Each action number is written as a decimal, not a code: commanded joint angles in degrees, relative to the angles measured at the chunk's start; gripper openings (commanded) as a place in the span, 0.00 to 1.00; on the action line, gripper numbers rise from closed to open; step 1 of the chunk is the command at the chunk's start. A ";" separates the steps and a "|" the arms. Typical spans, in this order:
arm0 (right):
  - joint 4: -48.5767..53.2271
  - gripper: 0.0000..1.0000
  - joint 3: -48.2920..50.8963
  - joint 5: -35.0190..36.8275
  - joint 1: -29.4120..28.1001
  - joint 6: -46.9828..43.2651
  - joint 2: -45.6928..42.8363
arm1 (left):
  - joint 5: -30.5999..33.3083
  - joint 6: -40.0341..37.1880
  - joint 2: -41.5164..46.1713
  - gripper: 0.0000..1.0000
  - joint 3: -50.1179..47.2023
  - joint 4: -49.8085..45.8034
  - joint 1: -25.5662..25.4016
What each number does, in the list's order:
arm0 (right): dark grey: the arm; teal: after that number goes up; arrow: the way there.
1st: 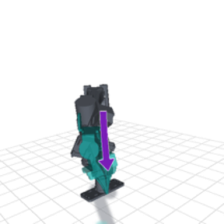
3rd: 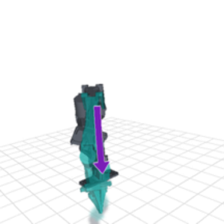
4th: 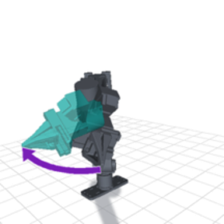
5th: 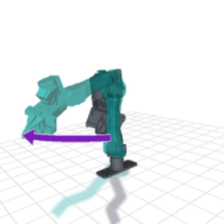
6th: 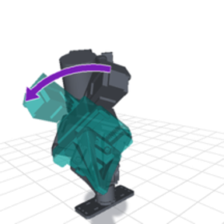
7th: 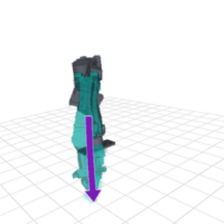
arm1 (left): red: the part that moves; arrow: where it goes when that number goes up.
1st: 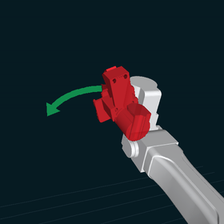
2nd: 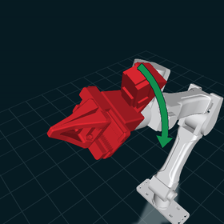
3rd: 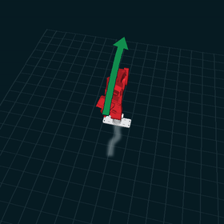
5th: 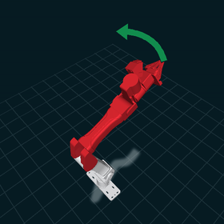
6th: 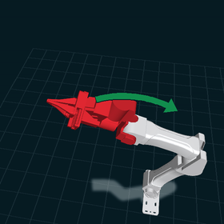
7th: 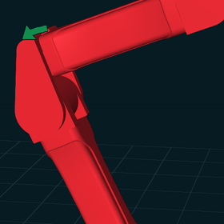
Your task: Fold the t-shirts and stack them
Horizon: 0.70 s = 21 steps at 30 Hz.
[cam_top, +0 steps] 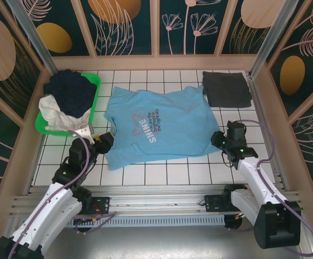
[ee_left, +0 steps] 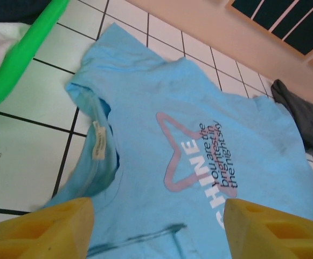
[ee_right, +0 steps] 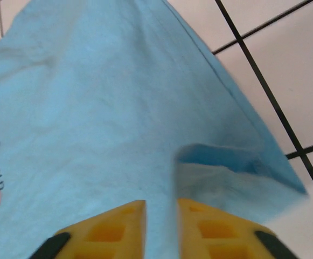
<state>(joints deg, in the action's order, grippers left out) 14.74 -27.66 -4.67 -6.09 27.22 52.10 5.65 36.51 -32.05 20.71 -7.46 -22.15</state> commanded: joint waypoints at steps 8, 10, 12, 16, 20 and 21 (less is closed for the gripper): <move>-8.23 0.41 -8.75 -1.99 -7.52 1.13 3.71 | -2.01 -4.41 -33.79 0.66 14.28 14.87 0.27; -12.56 0.42 -9.05 -3.11 -10.30 1.00 9.67 | -0.78 -5.97 -42.25 0.67 19.93 15.94 0.25; -14.99 0.42 -10.22 -3.74 -12.05 0.88 16.54 | 1.66 -7.36 -51.20 0.66 26.40 15.45 0.35; -18.77 0.42 -10.86 -2.70 -12.64 0.40 26.56 | 2.38 -9.13 -68.90 0.61 41.61 11.58 0.94; -18.70 0.42 -9.31 -0.55 -12.30 1.15 31.31 | 5.80 -9.72 -82.41 0.57 53.28 5.79 1.60; -18.45 0.42 -8.21 -0.36 -12.31 1.72 31.55 | 5.55 -9.26 -84.50 0.53 54.62 5.17 2.11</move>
<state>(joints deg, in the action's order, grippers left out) -1.45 -37.30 -6.98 -18.52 27.86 83.05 8.54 28.62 -111.81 71.90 3.31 -21.12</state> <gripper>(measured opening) 0.420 0.545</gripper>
